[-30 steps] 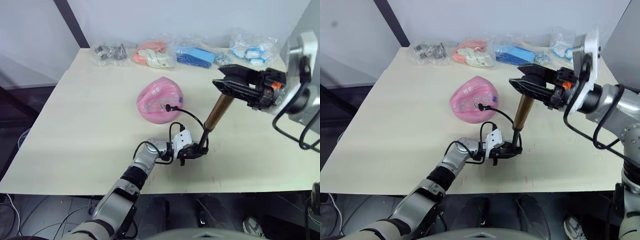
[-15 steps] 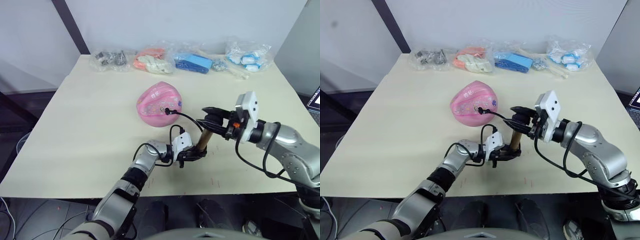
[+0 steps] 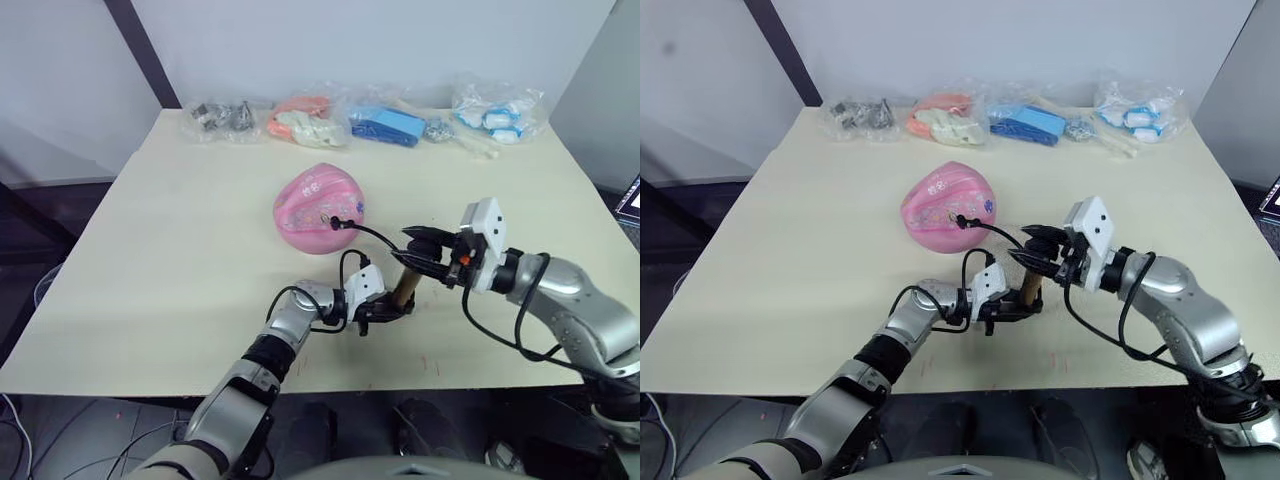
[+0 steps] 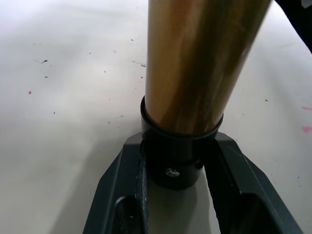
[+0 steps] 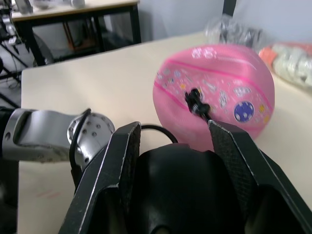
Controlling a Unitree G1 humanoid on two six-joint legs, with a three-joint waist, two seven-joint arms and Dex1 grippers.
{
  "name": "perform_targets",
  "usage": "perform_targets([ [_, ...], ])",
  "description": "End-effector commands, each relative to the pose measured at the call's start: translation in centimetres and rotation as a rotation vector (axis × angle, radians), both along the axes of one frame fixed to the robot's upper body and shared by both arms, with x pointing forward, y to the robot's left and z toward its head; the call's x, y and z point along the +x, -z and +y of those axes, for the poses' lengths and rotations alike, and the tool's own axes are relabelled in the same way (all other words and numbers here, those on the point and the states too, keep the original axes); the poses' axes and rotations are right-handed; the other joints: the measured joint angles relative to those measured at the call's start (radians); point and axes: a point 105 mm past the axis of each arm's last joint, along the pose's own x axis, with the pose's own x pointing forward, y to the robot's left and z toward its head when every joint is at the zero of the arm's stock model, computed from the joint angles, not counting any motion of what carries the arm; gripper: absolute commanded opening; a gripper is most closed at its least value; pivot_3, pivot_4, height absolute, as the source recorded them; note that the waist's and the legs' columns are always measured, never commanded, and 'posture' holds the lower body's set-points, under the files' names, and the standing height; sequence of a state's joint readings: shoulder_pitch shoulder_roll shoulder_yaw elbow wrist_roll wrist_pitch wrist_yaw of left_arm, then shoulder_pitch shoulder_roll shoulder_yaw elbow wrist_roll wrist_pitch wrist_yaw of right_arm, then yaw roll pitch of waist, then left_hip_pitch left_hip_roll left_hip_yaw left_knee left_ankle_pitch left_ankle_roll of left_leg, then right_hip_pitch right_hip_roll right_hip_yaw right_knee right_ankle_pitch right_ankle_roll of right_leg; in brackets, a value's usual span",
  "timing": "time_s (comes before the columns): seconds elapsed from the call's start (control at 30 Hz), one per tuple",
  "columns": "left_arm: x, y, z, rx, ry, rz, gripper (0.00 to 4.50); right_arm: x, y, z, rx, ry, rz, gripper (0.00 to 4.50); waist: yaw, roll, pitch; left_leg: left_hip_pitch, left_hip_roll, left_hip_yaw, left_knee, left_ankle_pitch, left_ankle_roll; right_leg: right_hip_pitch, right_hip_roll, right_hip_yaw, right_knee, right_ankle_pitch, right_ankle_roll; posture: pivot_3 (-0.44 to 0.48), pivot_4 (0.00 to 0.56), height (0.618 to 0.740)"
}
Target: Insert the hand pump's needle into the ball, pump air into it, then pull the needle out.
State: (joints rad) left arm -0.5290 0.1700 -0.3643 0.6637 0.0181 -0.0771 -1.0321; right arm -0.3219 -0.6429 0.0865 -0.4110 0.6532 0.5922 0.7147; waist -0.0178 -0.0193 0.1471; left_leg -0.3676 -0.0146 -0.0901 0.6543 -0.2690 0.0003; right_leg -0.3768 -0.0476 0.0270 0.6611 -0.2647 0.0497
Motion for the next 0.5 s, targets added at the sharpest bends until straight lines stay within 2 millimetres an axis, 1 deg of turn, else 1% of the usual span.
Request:
perform_targets([
  [0.03,-0.3,2.0,1.7,0.067,-0.046,0.068,1.12,-0.3,-5.3,-1.0,0.030,-0.020,-0.093,1.74,0.001,0.003,0.003,-0.001,0.000,0.000,0.000,0.000,0.000,-0.001,0.000,0.000,0.000,0.000,0.000,0.000,0.150,0.738],
  [0.17,-0.4,2.2,1.6,0.068,-0.040,0.069,1.12,-0.9,-9.0,-1.6,0.044,-0.049,-0.131,1.74,0.003,0.004,0.005,-0.004,0.000,-0.001,0.000,0.000,0.000,-0.003,-0.001,-0.001,0.000,0.000,0.000,0.000,0.150,0.738],
  [0.3,-0.5,2.3,1.6,0.070,-0.037,0.069,1.12,-1.4,-12.2,-2.2,0.063,-0.056,-0.176,1.74,0.003,0.005,0.006,-0.006,0.000,-0.002,0.000,0.000,0.000,-0.005,-0.001,-0.002,-0.001,0.000,0.000,0.000,0.150,0.738],
  [0.4,-0.6,2.4,1.6,0.072,-0.034,0.068,1.12,-1.5,-13.7,-2.3,0.072,-0.054,-0.201,1.74,0.003,0.005,0.006,-0.010,0.000,-0.002,0.001,0.000,0.000,-0.008,-0.001,-0.002,0.000,0.000,0.000,0.000,0.150,0.738],
  [0.5,-0.6,2.4,1.5,0.072,-0.033,0.067,1.12,-1.6,-14.2,-2.0,0.079,-0.061,-0.204,1.74,0.003,0.005,0.006,-0.011,0.000,-0.002,0.001,0.000,0.000,-0.009,-0.002,-0.002,0.000,0.000,0.000,0.000,0.150,0.738],
])
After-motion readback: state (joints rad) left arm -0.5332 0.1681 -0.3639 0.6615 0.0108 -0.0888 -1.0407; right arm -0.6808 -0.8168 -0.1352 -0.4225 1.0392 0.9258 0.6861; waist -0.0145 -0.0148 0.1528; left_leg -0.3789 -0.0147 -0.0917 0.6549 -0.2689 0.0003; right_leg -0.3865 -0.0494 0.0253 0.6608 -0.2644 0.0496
